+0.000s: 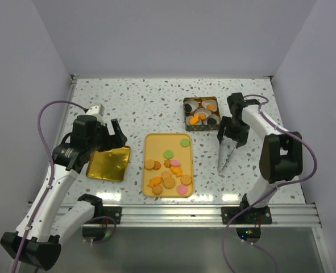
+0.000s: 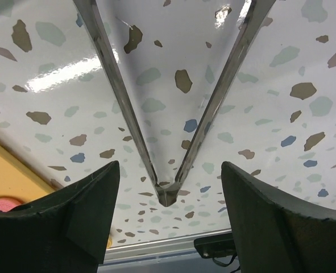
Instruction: Pack the cookies
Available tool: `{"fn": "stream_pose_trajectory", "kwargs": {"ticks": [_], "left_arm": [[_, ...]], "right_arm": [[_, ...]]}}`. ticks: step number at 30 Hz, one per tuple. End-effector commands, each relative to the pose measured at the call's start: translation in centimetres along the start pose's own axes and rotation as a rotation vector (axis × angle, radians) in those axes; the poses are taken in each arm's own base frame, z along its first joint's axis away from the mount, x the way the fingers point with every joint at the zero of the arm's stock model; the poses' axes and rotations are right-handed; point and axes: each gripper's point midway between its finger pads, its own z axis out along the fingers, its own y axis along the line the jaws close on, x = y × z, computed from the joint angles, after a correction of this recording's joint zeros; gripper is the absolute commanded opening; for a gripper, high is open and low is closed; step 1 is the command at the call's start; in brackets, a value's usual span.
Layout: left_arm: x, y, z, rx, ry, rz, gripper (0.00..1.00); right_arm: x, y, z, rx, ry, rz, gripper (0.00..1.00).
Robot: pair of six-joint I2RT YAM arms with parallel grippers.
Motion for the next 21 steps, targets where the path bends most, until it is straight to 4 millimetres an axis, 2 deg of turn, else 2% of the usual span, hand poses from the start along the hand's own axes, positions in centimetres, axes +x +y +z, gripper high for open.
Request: {"fn": "stream_pose_trajectory", "kwargs": {"ticks": [1, 7, 11, 14, 18, 21], "left_arm": [[-2.6, -1.1, -1.2, 0.032, -0.080, 0.029, 0.96], [-3.1, -1.3, -2.2, 0.037, -0.091, 0.042, 0.96], [-3.4, -1.5, -3.0, 0.043, -0.104, 0.040, 0.96], [-3.5, -1.7, -3.6, 0.052, -0.109, 0.038, 0.96], [-2.9, -1.5, -4.2, 0.057, -0.107, 0.036, 0.96], [-2.4, -1.3, -4.4, 0.060, -0.102, 0.030, 0.96]], "right_arm": [[-1.7, -0.2, -4.1, -0.027, -0.109, 0.009, 0.75], [-2.4, 0.9, -8.6, -0.145, -0.208, 0.005, 0.77], [-2.2, 1.9, -12.6, -0.273, -0.297, 0.003, 0.82], [-1.6, 2.2, -14.7, -0.338, -0.348, 0.007, 0.86], [-0.4, 2.3, -15.7, -0.379, -0.366, 0.005, 0.87], [0.6, 2.3, -15.4, -0.386, -0.358, -0.005, 0.87]]}}
